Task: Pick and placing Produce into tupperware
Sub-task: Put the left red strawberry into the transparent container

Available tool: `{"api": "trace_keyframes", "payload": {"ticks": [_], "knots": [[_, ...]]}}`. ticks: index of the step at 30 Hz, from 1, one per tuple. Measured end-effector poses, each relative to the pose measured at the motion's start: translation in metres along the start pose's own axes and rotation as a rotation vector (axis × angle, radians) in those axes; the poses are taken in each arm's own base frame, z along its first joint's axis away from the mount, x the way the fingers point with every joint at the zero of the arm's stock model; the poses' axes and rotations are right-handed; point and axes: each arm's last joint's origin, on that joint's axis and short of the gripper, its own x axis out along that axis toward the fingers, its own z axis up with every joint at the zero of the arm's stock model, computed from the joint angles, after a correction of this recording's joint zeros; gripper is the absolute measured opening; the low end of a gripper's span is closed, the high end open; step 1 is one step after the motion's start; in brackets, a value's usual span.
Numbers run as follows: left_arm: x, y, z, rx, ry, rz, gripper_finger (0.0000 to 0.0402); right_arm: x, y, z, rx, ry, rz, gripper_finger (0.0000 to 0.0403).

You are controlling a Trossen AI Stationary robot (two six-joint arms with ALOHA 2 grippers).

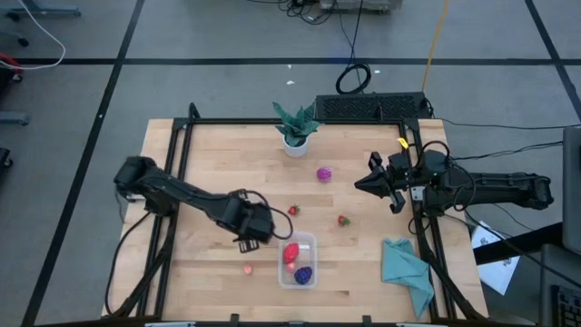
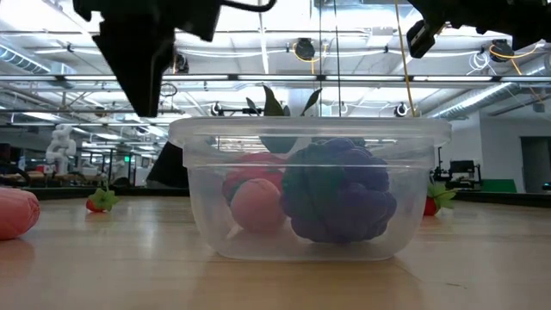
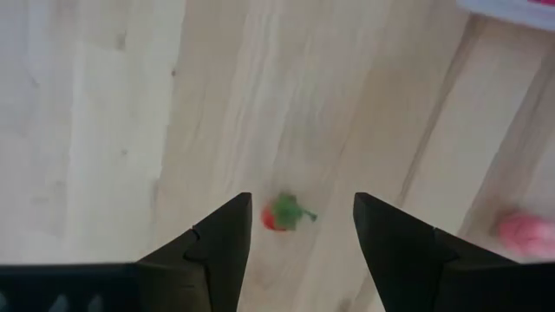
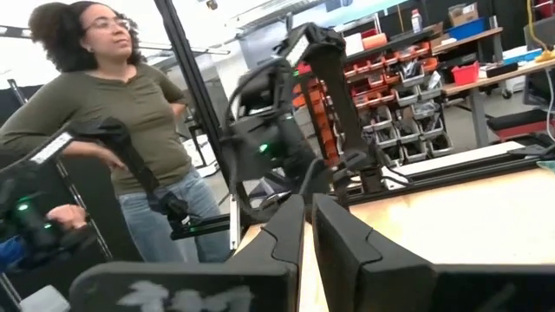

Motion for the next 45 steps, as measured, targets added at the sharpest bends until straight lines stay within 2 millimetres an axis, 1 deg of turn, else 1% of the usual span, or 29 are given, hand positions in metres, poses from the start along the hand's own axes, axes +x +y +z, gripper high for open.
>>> {"api": "trace_keyframes", "payload": {"ticks": [3, 8, 12, 16, 22, 31, 35, 40, 45], "knots": [[0.004, 0.013, -0.014, -0.053, -0.053, -0.046, 0.0209, 0.000, 0.000, 0.000, 0.000, -0.001, -0.001, 0.0018], [0.010, 0.029, -0.040, -0.134, -0.124, -0.126, 0.0209, 0.000, 0.000, 0.000, -0.001, -0.002, 0.000, 0.0018], [0.024, 0.039, -0.063, -0.197, -0.096, -0.121, 0.0209, 0.000, 0.000, 0.000, -0.001, -0.002, 0.000, 0.0018], [0.041, 0.041, -0.075, -0.238, -0.048, -0.143, 0.0209, 0.000, 0.000, 0.000, -0.001, -0.002, -0.001, 0.0018], [0.059, 0.036, -0.076, -0.207, -0.110, -0.230, 0.0209, 0.000, 0.000, 0.000, -0.001, -0.002, -0.001, 0.0018], [0.060, 0.037, -0.076, -0.215, -0.118, -0.235, 0.0209, 0.000, 0.000, 0.000, 0.017, -0.002, -0.001, 0.0018], [0.061, 0.041, -0.073, -0.245, -0.117, -0.230, 0.0209, 0.000, 0.000, 0.000, 0.017, -0.002, -0.001, 0.0018], [0.064, 0.052, -0.067, -0.321, -0.112, -0.220, 0.0209, 0.000, 0.000, 0.000, 0.017, -0.002, -0.001, 0.0018], [0.065, 0.057, -0.065, -0.343, -0.083, -0.255, 0.0209, 0.000, 0.000, 0.000, 0.017, -0.002, -0.001, 0.0018]]}}
